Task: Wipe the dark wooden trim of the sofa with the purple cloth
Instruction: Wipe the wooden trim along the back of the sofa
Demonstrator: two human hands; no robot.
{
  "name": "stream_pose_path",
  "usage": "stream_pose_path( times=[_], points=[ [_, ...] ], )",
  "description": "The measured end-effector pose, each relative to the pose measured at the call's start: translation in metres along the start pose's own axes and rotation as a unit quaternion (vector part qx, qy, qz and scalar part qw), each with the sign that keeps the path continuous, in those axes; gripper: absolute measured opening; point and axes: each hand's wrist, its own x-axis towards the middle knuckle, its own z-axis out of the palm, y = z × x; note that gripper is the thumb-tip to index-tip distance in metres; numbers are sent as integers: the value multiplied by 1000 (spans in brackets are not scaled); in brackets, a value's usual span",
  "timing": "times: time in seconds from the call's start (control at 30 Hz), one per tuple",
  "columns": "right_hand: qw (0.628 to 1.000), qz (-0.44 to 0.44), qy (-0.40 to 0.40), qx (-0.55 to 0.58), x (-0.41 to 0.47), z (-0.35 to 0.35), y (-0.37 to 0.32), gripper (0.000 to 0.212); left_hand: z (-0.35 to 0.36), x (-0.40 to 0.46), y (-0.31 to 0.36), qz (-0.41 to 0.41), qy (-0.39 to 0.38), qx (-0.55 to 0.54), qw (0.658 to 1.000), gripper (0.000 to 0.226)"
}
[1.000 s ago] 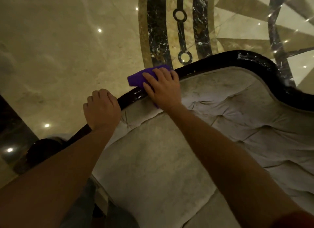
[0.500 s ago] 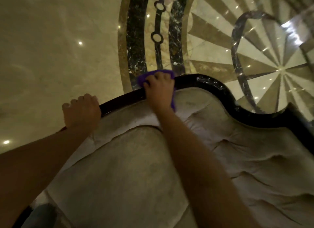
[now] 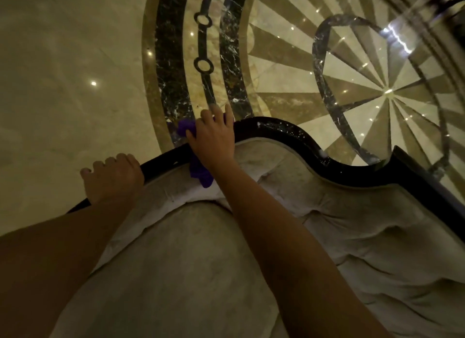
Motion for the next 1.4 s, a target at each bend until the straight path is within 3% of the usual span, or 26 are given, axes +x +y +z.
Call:
stream_pose_path(
  times=[0.23, 0.33, 0.4, 0.5, 0.63, 0.87, 0.97, 1.03, 1.17, 1.4],
  points=[
    [995, -39, -36, 87, -8, 15, -44, 44, 10, 2, 6, -53, 67, -110, 990, 46],
    [993, -30, -35, 105, -7, 16, -54, 39, 10, 8, 3, -40, 34, -138, 989, 45],
    [996, -31, -35, 69, -6, 8, -35, 41, 7, 4, 1, 14, 7, -86, 996, 30],
    [999, 4, -37, -18, 3, -13, 18, 44, -3, 8, 1, 25, -11, -88, 996, 39],
    [991, 98, -33, -89, 10, -40, 86, 47, -12, 29, 30, 99, 11, -66, 993, 41],
    [979, 200, 36, 0, -21, -30, 120, 39, -5, 58, 83, 109, 29, -90, 990, 36],
    [973, 216, 79, 18, -22, -22, 121, 38, -17, 72, 116, 162, 70, -82, 981, 24],
    [975, 207, 83, 17, -24, -19, 127, 39, -29, 81, 146, 179, 113, -132, 968, 24],
    [964, 250, 85, 16, -30, -19, 134, 40, -35, 89, 172, 81, 136, -262, 952, 58],
    [944, 322, 55, 42, -37, -32, 149, 38, -31, 89, 170, 77, 166, -290, 939, 57]
  ],
)
